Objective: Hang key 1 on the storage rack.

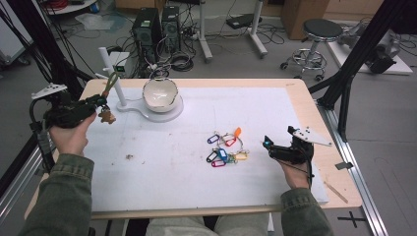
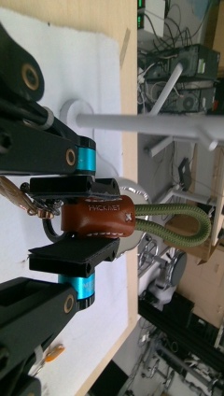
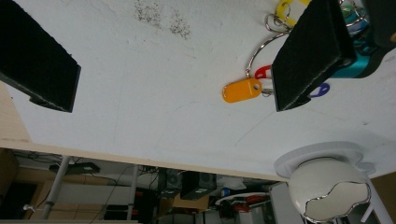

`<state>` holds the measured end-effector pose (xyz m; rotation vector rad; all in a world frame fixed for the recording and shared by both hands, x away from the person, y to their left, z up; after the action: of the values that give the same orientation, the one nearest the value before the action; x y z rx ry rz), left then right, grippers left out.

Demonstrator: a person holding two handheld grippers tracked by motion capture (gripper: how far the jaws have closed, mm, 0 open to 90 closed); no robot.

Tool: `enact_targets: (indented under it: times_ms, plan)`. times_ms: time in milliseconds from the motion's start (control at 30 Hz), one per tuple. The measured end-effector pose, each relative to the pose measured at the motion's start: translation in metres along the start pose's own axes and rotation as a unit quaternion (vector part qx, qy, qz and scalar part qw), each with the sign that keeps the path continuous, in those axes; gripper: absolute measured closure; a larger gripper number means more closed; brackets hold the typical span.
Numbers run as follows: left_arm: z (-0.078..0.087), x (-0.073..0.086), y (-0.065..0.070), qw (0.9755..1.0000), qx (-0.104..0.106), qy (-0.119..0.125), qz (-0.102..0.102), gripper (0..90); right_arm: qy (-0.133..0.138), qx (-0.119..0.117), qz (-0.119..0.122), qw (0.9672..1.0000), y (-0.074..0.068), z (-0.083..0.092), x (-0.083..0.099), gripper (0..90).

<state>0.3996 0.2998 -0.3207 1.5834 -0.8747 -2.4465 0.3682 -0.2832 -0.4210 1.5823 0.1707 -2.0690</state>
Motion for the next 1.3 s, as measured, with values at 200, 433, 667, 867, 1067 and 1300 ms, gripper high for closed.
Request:
enact_targets:
  times_ms: [200,433,667,867,1067,1300]
  plan:
    - [0.004,-0.012,-0.008,0.9999,-0.008,0.01,0.005,69.6,-0.002,-0.001,0.0,1.0,0.0,-0.001,0.0,0.6]
    - [0.006,-0.022,-0.016,0.9997,-0.017,0.012,0.013,69.6,-0.002,-0.001,0.001,1.0,-0.001,-0.001,0.0,0.5]
    - [0.006,-0.031,-0.021,0.9994,-0.016,0.017,0.026,69.7,-0.003,-0.002,0.002,1.0,-0.001,-0.001,0.0,0.5]
    - [0.004,-0.038,-0.024,0.9991,-0.019,0.019,0.032,69.8,-0.004,-0.002,0.001,1.0,-0.001,-0.001,0.001,0.5]
    - [-0.001,-0.044,-0.037,0.9976,-0.018,0.017,0.064,69.8,-0.005,-0.003,0.003,1.0,-0.001,-0.001,0.001,0.5]
    - [-0.007,-0.051,-0.044,0.996,-0.017,0.017,0.086,70.0,-0.006,-0.004,0.005,1.0,-0.001,-0.001,0.001,0.5]
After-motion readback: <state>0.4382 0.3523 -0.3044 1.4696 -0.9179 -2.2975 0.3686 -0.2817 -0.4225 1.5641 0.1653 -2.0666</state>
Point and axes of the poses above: each handheld gripper's, and its own axes: z roughly backward along the jaws, x roughly out of its underside, y roughly to its right, the point moved 5 cm from there along -z, roughly forward along the jaws, and after that the axes turned 15 degrees about z, right-handed, at the moved point
